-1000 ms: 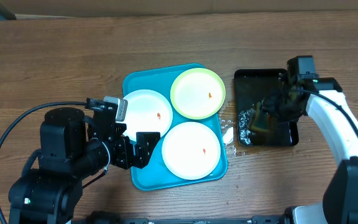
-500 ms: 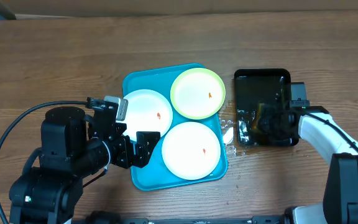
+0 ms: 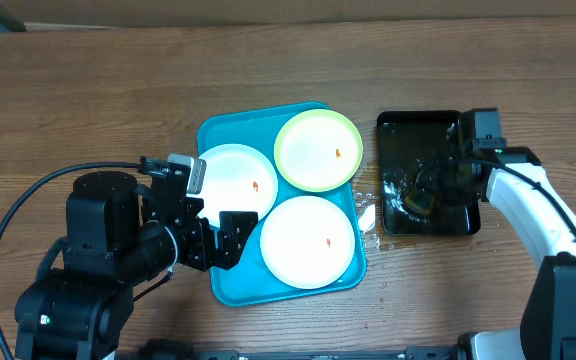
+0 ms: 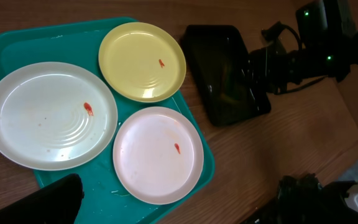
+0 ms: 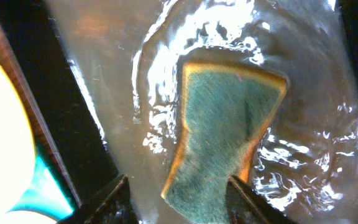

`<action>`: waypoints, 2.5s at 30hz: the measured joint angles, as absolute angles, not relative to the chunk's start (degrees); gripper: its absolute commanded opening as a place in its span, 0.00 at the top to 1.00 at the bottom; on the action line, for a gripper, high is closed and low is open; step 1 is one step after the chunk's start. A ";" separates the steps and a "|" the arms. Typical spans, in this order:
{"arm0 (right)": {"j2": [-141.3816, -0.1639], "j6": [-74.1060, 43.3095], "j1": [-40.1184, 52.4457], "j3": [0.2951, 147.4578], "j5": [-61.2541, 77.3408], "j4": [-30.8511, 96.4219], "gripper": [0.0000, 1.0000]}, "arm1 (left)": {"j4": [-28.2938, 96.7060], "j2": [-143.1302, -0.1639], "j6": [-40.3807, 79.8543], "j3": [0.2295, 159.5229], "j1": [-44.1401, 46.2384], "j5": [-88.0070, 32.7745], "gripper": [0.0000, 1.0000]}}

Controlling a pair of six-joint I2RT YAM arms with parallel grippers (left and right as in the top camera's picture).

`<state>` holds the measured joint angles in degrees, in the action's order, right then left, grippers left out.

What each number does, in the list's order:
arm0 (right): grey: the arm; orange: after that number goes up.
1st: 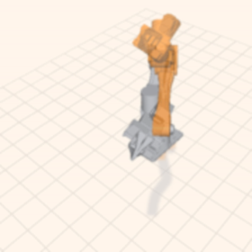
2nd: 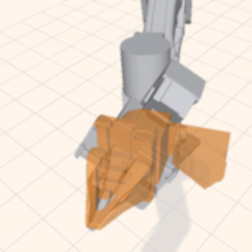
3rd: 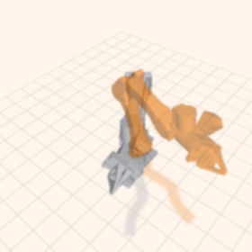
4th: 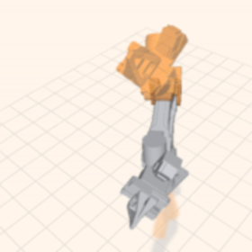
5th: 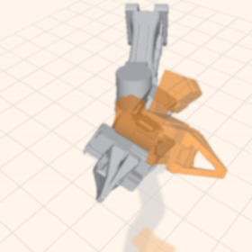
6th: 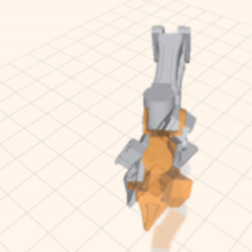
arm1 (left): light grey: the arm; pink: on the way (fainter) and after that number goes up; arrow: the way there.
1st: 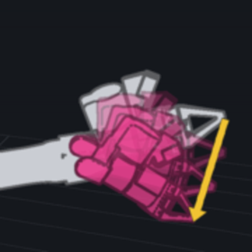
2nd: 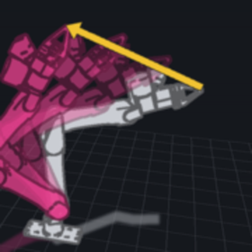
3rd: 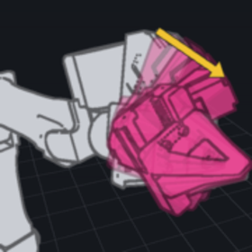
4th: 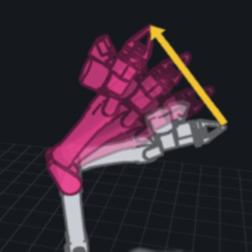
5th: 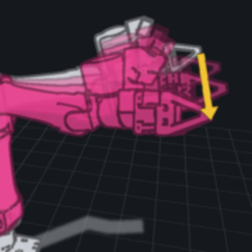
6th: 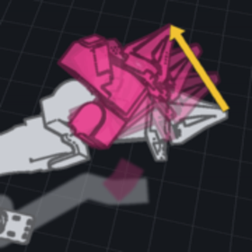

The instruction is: Clean dirty plates on tray and stack at the side

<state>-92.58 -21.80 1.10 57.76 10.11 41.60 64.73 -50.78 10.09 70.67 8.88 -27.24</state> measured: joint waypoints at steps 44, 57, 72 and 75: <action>-94.17 -24.16 3.05 50.11 6.59 38.50 0.96 | 64.73 -50.78 10.09 70.67 8.88 -27.27 0.00; -94.13 -25.85 3.14 49.39 3.75 31.88 0.96 | 64.75 -50.78 10.09 70.67 8.88 -27.27 0.00; -94.02 -24.95 2.98 50.94 5.85 38.46 0.96 | 66.78 -50.78 10.09 70.67 8.88 -26.17 0.00; -94.02 -23.79 2.98 54.98 6.31 44.38 0.96 | 69.71 -50.92 10.59 70.70 8.88 -21.87 0.00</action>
